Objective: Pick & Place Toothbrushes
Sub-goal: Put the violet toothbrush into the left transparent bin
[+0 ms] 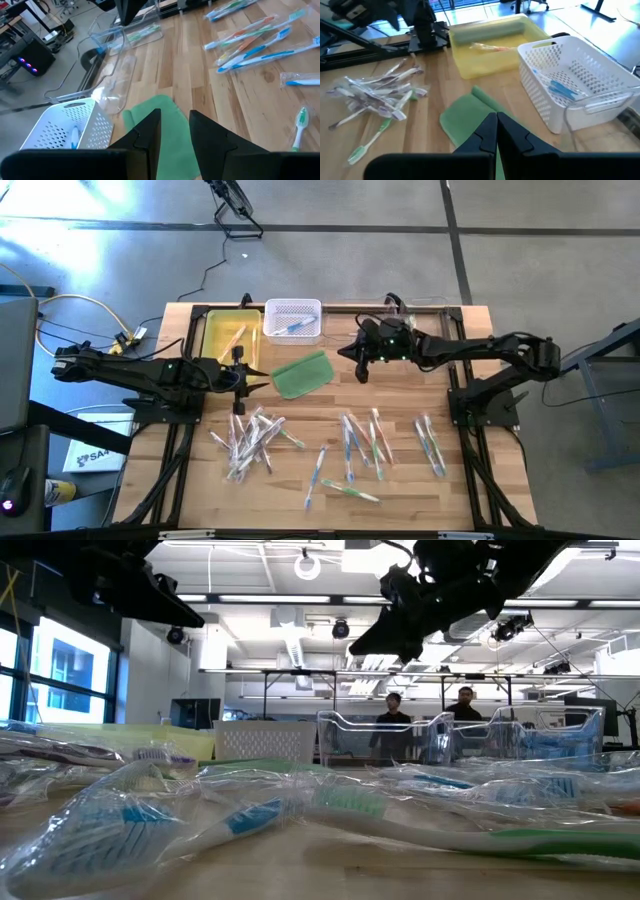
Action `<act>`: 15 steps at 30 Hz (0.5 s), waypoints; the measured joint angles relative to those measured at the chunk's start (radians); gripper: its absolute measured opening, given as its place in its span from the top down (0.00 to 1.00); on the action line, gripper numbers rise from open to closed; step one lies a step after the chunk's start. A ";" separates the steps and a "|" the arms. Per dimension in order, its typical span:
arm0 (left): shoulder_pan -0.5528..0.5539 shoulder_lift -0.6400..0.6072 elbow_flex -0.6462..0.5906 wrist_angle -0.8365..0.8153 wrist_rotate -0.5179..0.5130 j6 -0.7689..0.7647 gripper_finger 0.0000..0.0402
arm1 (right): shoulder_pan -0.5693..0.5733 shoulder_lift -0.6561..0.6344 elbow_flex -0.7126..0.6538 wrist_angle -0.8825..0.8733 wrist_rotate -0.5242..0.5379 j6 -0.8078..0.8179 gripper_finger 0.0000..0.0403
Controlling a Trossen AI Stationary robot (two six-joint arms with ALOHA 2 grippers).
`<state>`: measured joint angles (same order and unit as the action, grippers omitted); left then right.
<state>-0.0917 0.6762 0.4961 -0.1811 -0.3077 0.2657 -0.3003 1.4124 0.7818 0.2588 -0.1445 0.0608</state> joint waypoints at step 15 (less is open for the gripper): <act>0.000 0.000 0.000 -0.009 0.203 -0.167 0.76 | 0.127 0.000 0.000 0.000 0.075 -0.002 1.00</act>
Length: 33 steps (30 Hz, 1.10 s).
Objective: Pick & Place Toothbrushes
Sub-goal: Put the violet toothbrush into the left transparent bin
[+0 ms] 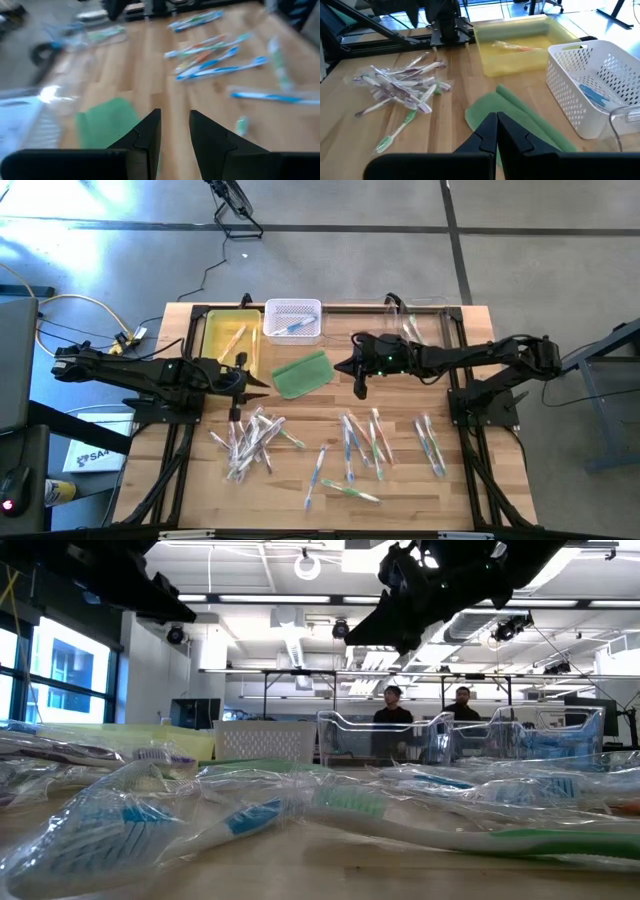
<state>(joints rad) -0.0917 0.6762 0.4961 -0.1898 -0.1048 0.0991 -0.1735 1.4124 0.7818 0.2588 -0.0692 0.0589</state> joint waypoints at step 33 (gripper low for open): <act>-0.107 0.190 -0.001 -0.145 0.081 -1.207 0.76 | -0.158 0.000 0.000 -0.073 -0.015 -0.142 1.00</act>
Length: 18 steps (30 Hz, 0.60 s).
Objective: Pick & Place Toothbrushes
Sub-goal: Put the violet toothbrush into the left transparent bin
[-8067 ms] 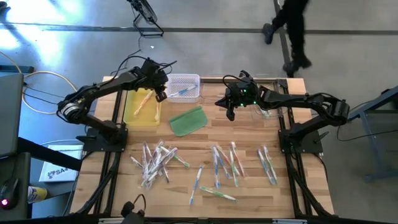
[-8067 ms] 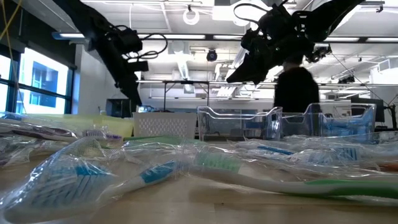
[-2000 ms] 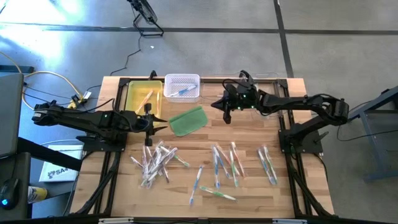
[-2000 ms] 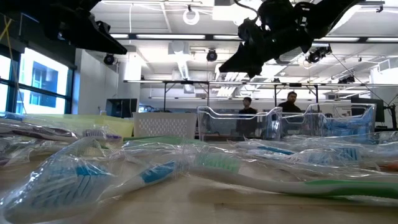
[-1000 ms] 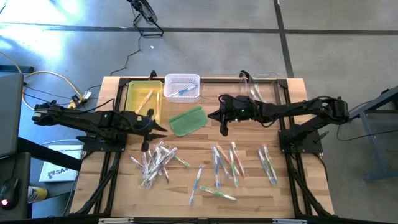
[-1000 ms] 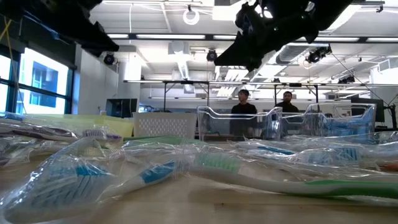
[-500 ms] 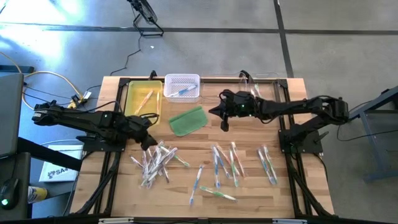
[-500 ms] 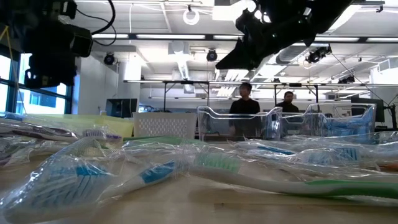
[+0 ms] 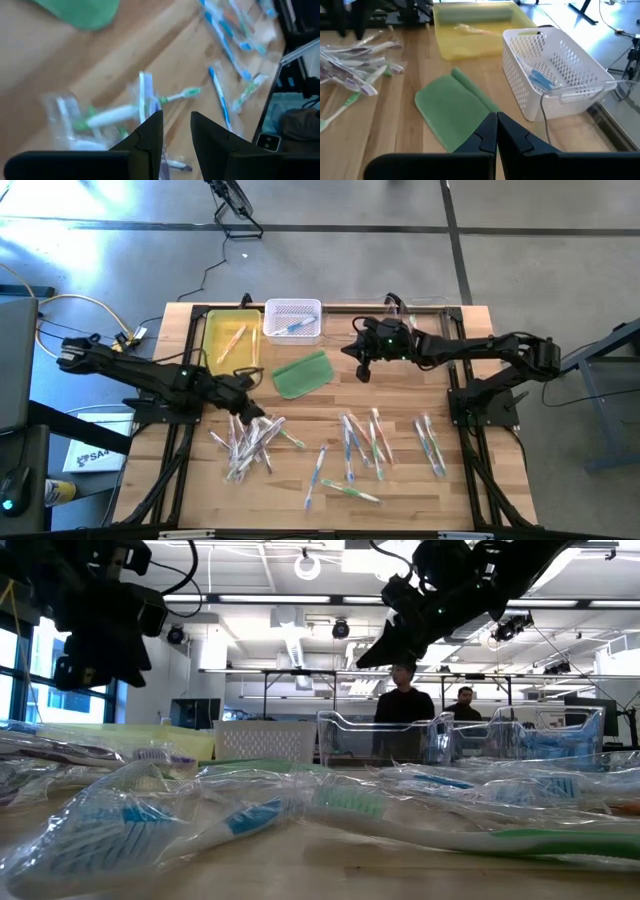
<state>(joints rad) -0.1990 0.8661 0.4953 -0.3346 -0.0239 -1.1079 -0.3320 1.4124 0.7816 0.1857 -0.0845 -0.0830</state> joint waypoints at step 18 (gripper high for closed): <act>-0.122 0.129 0.292 -0.314 -0.193 -0.074 0.86 | -0.009 0.000 0.000 -0.001 -0.050 -0.068 1.00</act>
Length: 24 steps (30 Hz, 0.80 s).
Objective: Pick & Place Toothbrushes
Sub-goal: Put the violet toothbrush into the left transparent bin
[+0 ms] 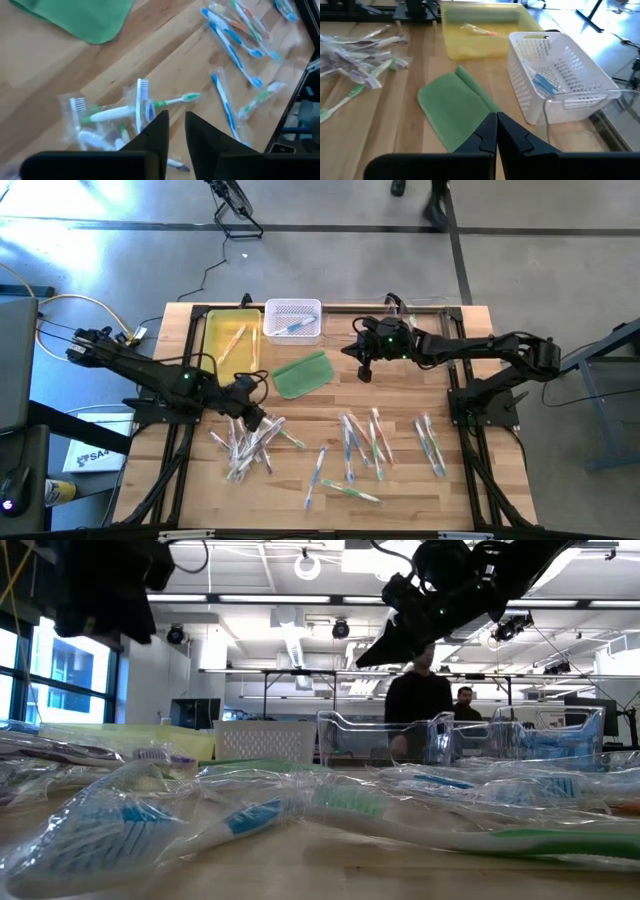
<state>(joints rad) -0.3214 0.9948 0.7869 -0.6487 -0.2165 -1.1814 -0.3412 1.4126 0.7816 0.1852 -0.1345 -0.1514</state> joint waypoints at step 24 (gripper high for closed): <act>0.000 0.232 0.176 -0.282 0.125 -0.028 0.99 | -0.028 0.000 0.000 -0.018 -0.057 -0.038 1.00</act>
<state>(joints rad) -0.3210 1.2266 0.9627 -0.9304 -0.0917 -1.2099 -0.3691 1.4125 0.7816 0.1677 -0.1911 -0.1890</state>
